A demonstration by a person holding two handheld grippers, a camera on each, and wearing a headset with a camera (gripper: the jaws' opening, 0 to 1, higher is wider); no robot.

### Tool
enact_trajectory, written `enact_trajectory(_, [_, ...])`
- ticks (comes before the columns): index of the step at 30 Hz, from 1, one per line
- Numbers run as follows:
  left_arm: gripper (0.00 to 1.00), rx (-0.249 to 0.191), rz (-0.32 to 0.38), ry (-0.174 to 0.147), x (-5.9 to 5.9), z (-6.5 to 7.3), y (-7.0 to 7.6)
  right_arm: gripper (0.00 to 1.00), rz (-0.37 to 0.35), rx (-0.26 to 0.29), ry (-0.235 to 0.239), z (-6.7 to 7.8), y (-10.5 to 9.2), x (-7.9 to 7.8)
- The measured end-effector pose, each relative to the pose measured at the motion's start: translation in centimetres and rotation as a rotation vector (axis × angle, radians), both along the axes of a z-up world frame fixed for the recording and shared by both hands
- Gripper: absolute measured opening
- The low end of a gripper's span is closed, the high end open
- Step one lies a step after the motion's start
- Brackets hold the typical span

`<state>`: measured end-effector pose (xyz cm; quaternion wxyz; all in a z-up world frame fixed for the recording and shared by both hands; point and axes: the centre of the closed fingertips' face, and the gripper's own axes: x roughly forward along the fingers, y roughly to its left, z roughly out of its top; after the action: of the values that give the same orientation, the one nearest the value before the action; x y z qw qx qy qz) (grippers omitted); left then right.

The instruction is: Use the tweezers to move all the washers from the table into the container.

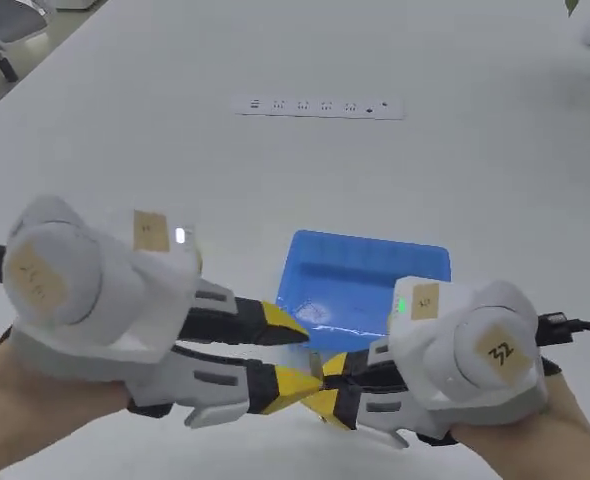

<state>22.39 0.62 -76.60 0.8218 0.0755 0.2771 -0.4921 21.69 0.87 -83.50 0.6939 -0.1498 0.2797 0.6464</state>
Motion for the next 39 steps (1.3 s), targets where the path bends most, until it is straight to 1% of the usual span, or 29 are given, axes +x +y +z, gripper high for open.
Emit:
enact_trajectory(1, [0.35,-0.017,0.038,0.005,0.0,-0.1,0.4,0.02,-0.019,0.01,0.015,0.0,-0.1,0.2])
enact_trajectory(2, [0.4,-0.035,0.075,0.017,-0.1,-0.1,0.9,0.02,-0.038,0.022,0.042,0.0,-0.1,0.3])
enact_trajectory(3, [0.45,-0.06,0.124,0.028,-0.3,-0.2,1.4,0.02,-0.063,0.03,0.082,0.0,-0.3,0.4])
enact_trajectory(4, [0.52,-0.075,0.156,0.03,-0.3,-0.2,1.7,0.02,-0.082,0.038,0.102,0.0,-0.3,0.6])
enact_trajectory(5, [0.56,-0.081,0.195,0.032,-0.6,-0.5,2.2,0.02,-0.103,0.052,0.122,0.1,-0.4,0.8])
enact_trajectory(6, [0.6,-0.082,0.221,0.033,-0.8,-0.6,2.5,0.02,-0.12,0.053,0.14,0.1,-0.5,0.9])
enact_trajectory(8, [0.68,-0.076,0.275,0.022,-1.1,-0.9,3.1,0.02,-0.132,0.058,0.154,0.2,-0.7,1.1])
enact_trajectory(10, [0.76,-0.086,0.333,0.01,-1.5,-1.1,3.4,0.02,-0.164,0.08,0.192,0.7,-0.8,1.4])
enact_trajectory(11, [0.79,-0.1,0.378,0.002,-1.6,-1.2,3.5,0.02,-0.189,0.096,0.214,1.0,-0.9,1.6])
enact_trajectory(12, [0.82,-0.11,0.399,-0.003,-1.8,-1.3,3.5,0.02,-0.198,0.107,0.228,1.3,-1.0,1.7])
enact_trajectory(13, [0.86,-0.11,0.409,-0.008,-2.0,-1.4,3.4,0.02,-0.2,0.114,0.236,1.5,-1.1,1.8])
enact_trajectory(14, [0.89,-0.094,0.433,-0.023,-2.2,-1.8,3.6,0.02,-0.21,0.128,0.241,2.0,-1.3,2.0])
enact_trajectory(15, [0.92,-0.068,0.438,-0.033,-2.3,-2.1,3.7,0.02,-0.213,0.136,0.24,2.4,-1.4,2.1])
enact_trajectory(16, [0.94,-0.005,0.435,-0.059,-2.2,-2.4,4.1,0.02,-0.217,0.14,0.238,2.9,-1.6,2.2])
enact_trajectory(17, [0.96,0.028,0.441,-0.084,-2.0,-2.5,4.4,0.02,-0.219,0.144,0.235,3.2,-1.7,2.2])
enact_trajectory(18, [0.98,0.048,0.457,-0.122,-1.5,-2.3,4.6,0.02,-0.221,0.15,0.227,3.6,-1.9,2.3])
enact_trajectory(19, [0.98,0.052,0.458,-0.137,-1.3,-2.3,4.5,0.02,-0.224,0.153,0.224,3.9,-2.1,2.4])
enact_trajectory(20, [0.99,0.042,0.439,-0.139,-1.4,-2.4,4.1,0.02,-0.231,0.157,0.22,4.3,-2.3,2.5])
enact_trajectory(21, [0.99,0.055,0.429,-0.14,-1.4,-2.6,4.1,0.02,-0.238,0.16,0.215,4.5,-2.5,2.5])
enact_trajectory(22, [0.99,0.086,0.42,-0.134,-1.5,-3.2,4.4,0.02,-0.247,0.167,0.21,4.8,-2.7,2.6])
enact_trajectory(23, [0.99,0.095,0.428,-0.13,-1.5,-3.3,4.5,0.02,-0.253,0.171,0.204,5.0,-2.9,2.8])
enact_trajectory(24, [0.99,0.092,0.429,-0.129,-1.5,-3.3,4.5,0.02,-0.26,0.174,0.198,5.2,-3.0,2.9])
enact_trajectory(26, [0.99,0.03,0.438,-0.132,-1.2,-2.7,4.3,0.02,-0.273,0.18,0.17,5.6,-3.4,3.3])
enact_trajectory(27, [0.99,-0.006,0.455,-0.123,-1.1,-2.4,4.3,0.03,-0.282,0.18,0.134,5.9,-3.6,3.7])
enact_trajectory(30, [0.99,-0.041,0.507,-0.11,-0.8,-2.2,5.2,0.03,-0.29,0.187,0.092,6.8,-4.0,4.0])
enact_trajectory(31, [0.99,-0.052,0.519,-0.11,-0.7,-2.1,5.4,0.03,-0.297,0.191,0.081,7.0,-4.1,4.2])
enact_trajectory(32, [0.99,-0.076,0.537,-0.119,-0.6,-1.7,5.4,0.03,-0.306,0.192,0.075,7.4,-4.3,4.3])
enact_trajectory(35, [0.99,-0.098,0.55,-0.128,-0.6,-1.2,5.6,0.03,-0.32,0.195,0.065,7.8,-4.7,4.5])
enact_trajectory(39, [0.98,-0.103,0.553,-0.146,-0.6,-0.9,5.6,0.03,-0.352,0.201,0.052,8.4,-5.5,4.8])
